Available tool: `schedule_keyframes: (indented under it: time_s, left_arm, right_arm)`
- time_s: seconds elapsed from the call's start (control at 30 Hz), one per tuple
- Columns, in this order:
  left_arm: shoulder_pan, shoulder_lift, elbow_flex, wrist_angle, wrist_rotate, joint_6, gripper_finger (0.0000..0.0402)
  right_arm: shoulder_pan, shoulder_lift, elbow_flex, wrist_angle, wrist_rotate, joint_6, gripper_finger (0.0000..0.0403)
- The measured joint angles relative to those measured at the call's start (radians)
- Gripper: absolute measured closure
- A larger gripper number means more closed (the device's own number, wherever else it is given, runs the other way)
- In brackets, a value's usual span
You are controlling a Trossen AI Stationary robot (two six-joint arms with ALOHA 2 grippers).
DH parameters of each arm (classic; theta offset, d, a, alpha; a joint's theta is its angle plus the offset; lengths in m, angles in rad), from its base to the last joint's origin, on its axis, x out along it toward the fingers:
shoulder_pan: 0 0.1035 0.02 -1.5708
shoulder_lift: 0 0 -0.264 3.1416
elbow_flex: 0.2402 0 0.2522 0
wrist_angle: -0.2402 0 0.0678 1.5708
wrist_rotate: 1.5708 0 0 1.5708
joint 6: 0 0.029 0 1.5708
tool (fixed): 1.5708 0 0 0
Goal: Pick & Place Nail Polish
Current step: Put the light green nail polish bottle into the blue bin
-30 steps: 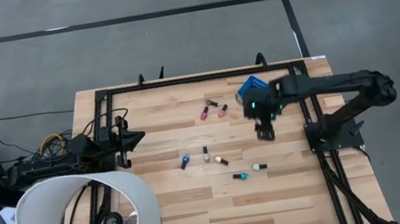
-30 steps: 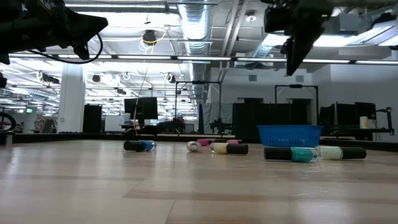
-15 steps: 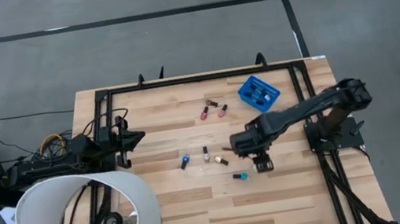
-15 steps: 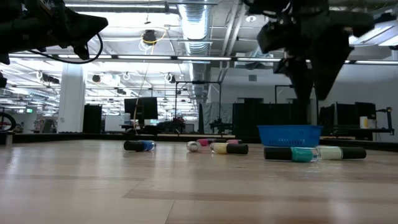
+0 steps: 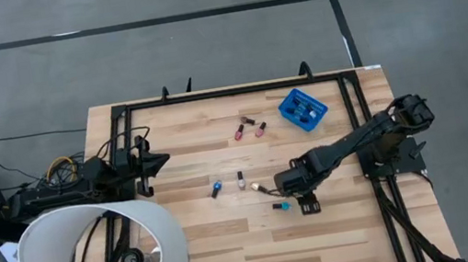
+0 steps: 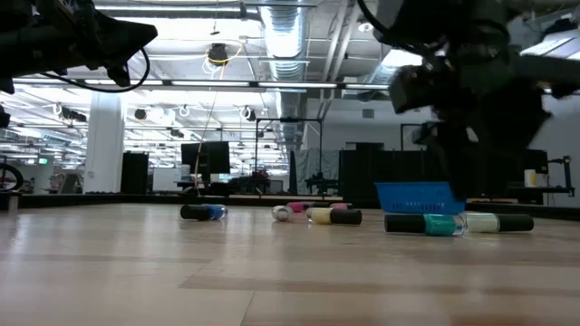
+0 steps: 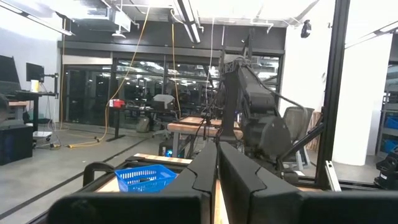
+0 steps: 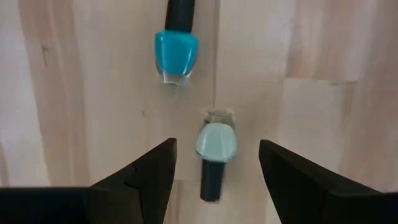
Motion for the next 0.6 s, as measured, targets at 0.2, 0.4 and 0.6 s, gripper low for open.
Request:
schedule_keyframes:
  time_s: [0.2, 0.4, 0.6]
  left_arm:
    - [0.0, 0.0, 0.0, 0.004, 0.0, 0.0, 0.039]
    - [0.0, 0.0, 0.0, 0.005, 0.0, 0.0, 0.039]
    - [0.0, 0.0, 0.0, 0.008, 0.0, 0.0, 0.039]
  right_arm:
    - [0.037, 0.002, -0.098, 0.101, 0.084, 0.079, 0.0182]
    - [0.06, 0.002, -0.141, 0.158, 0.147, 0.115, 0.0182]
    - [0.074, 0.003, -0.144, 0.173, 0.151, 0.093, 0.0197]
